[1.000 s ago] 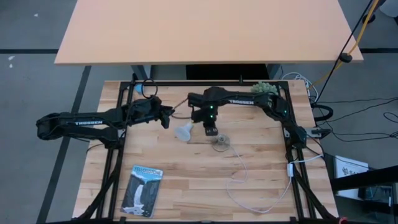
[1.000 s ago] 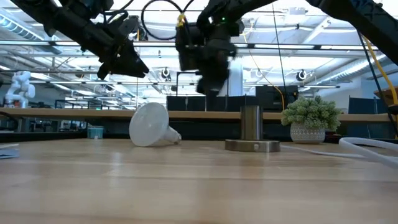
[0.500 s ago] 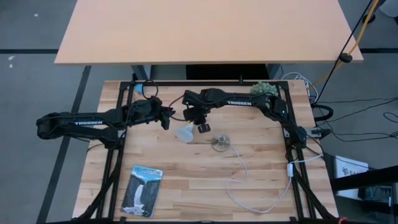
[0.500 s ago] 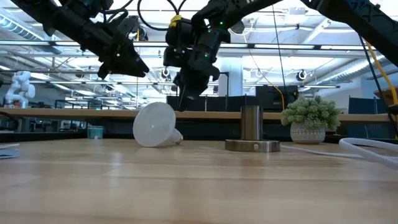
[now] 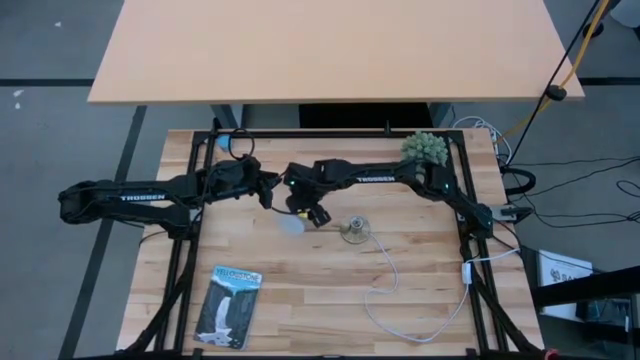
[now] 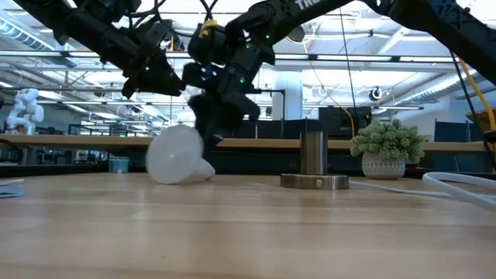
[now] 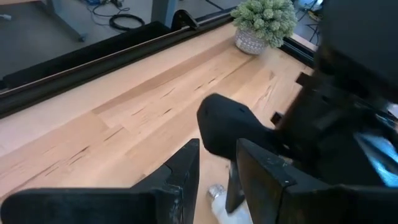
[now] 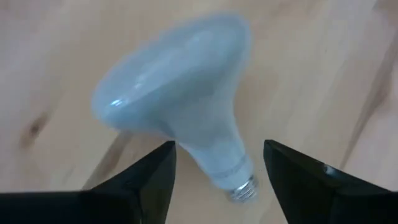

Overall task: Screw lightbulb
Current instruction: Insert the lightbulb into the lamp

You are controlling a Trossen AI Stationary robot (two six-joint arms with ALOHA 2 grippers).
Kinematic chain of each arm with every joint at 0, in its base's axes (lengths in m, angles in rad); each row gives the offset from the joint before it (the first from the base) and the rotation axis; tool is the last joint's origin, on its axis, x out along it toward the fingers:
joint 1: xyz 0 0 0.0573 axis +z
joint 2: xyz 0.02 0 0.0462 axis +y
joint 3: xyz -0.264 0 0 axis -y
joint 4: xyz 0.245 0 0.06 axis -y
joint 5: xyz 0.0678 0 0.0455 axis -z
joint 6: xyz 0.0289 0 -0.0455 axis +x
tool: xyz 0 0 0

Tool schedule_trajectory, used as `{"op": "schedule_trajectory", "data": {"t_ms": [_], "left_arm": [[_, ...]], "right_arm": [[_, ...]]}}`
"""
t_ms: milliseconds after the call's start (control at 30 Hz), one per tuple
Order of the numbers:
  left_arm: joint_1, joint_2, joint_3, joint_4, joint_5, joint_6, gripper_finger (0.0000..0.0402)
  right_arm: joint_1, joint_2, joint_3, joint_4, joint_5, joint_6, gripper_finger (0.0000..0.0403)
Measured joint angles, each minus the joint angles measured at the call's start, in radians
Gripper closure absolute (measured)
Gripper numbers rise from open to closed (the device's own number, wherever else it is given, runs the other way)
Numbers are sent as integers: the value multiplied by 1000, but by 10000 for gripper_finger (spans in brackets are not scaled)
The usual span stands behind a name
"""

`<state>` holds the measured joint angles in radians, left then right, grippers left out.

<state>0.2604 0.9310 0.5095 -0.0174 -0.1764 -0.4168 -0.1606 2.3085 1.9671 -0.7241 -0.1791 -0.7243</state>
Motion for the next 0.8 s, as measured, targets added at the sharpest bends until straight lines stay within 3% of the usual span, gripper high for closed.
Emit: {"op": "schedule_trajectory", "data": {"t_ms": [333, 600, 700, 800], "left_arm": [[-2, 1, 0, -4, 2, -1, 290], [-6, 0, 0, -7, 3, 0, 290], [-6, 0, 0, -10, 3, -1, 290], [-6, 0, 0, -12, 3, -1, 290]], "right_arm": [[24, 50, 0, 191, -2, 22, 168], [17, 127, 0, 376, 1, 258, 172], [10, 130, 0, 394, 2, 314, 191], [3, 128, 0, 392, 11, 321, 239]]}}
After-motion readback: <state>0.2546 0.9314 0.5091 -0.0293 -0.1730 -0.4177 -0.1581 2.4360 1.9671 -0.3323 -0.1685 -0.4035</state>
